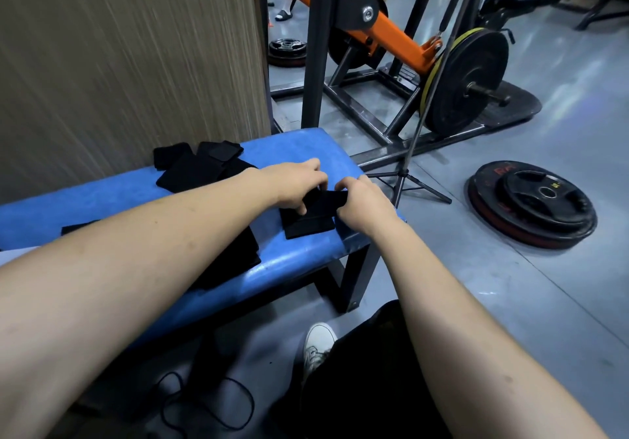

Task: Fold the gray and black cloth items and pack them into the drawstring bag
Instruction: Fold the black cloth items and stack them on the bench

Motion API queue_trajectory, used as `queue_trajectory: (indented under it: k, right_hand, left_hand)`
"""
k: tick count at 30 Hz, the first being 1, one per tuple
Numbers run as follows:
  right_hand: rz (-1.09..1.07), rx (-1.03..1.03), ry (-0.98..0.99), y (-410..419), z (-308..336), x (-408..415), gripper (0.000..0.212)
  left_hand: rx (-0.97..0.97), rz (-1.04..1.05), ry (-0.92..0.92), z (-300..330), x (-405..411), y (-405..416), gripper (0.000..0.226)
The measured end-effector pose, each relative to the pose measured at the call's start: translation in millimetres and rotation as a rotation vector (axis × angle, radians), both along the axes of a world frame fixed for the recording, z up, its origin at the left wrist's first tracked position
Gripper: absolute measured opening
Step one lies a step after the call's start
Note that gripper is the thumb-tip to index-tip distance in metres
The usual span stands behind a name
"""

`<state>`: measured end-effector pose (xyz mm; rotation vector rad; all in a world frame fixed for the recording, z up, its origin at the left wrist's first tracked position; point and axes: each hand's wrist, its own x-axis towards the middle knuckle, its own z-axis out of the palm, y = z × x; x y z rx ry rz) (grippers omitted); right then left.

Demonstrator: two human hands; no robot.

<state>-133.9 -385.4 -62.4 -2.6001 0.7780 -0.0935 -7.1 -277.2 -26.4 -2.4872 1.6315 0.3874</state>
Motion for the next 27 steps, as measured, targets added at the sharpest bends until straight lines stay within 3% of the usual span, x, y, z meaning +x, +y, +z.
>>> queue_trajectory:
  k: [4, 9, 13, 16, 18, 20, 23, 27]
  right_hand:
    - [0.046, 0.061, -0.024, 0, -2, 4, 0.049]
    - [0.003, 0.257, -0.219, 2, -1, 9, 0.044]
    - [-0.097, 0.631, -0.365, 2, 6, 7, 0.035]
    - [-0.131, 1.016, -0.434, 6, 10, 3, 0.034]
    - [-0.142, 1.115, -0.485, 8, 10, 1, 0.037]
    - [-0.168, 0.995, -0.483, 7, 8, 0, 0.040]
    - [-0.123, 0.588, -0.367, 6, 0, 4, 0.037]
    - [-0.026, 0.228, -0.184, 16, -4, 10, 0.036]
  left_hand:
    - [-0.188, 0.017, 0.069, -4, 5, 8, 0.035]
    - [-0.520, 0.073, 0.285, -1, 3, 17, 0.030]
    - [-0.711, 0.065, 0.339, 8, -3, 21, 0.022]
    - [-0.724, 0.042, 0.333, 5, -3, 25, 0.027]
    - [-0.686, 0.023, 0.288, 0, -1, 30, 0.027]
    - [-0.536, 0.002, 0.169, -4, 2, 35, 0.026]
    - [-0.315, 0.044, 0.049, -15, 6, 42, 0.028]
    - [-0.288, 0.085, 0.014, -22, 9, 42, 0.030]
